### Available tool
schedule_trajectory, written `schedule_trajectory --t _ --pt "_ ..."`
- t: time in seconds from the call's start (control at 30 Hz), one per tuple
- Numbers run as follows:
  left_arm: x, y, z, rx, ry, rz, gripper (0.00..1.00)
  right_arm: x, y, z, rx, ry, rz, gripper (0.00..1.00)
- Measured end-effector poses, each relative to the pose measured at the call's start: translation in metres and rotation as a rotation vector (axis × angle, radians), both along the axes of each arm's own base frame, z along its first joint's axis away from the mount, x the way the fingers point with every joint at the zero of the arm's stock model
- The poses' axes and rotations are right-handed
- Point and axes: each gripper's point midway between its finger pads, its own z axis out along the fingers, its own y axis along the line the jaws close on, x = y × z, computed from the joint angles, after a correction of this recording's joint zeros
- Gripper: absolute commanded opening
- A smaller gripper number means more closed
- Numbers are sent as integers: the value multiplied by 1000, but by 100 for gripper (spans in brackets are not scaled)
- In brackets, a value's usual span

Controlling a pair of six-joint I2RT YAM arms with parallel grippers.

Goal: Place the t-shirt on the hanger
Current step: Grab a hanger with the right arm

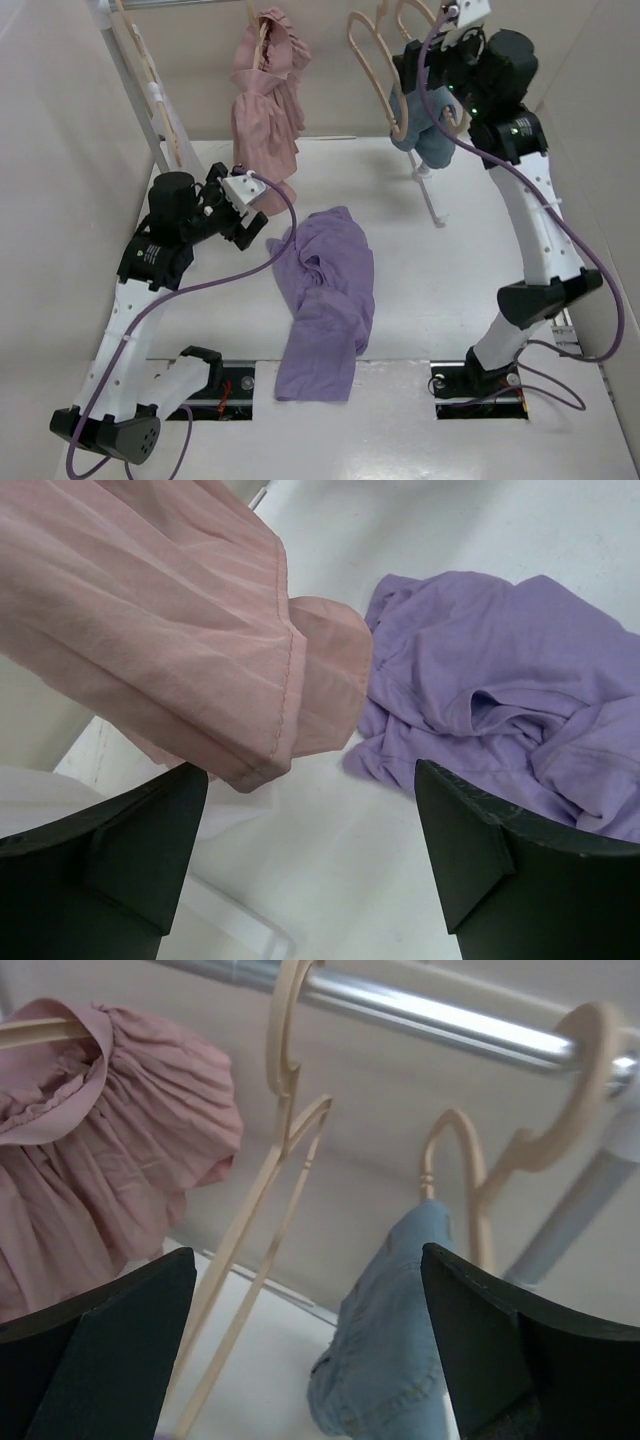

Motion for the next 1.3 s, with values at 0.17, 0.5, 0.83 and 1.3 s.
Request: schedule_trajectory --t 0.17,0.5,0.83,1.3 --pt "-1 -1 1 -23 8 12 83 29 33 -19 2 39 33 99" --pt "-3 6 -22 -4 44 47 86 54 54 -36 28 58 -55 99" --pt "-2 9 -24 0 38 66 86 86 50 -80 9 129 -169 34" --pt "-1 8 -29 -13 37 72 63 87 62 -71 54 70 -186 0"
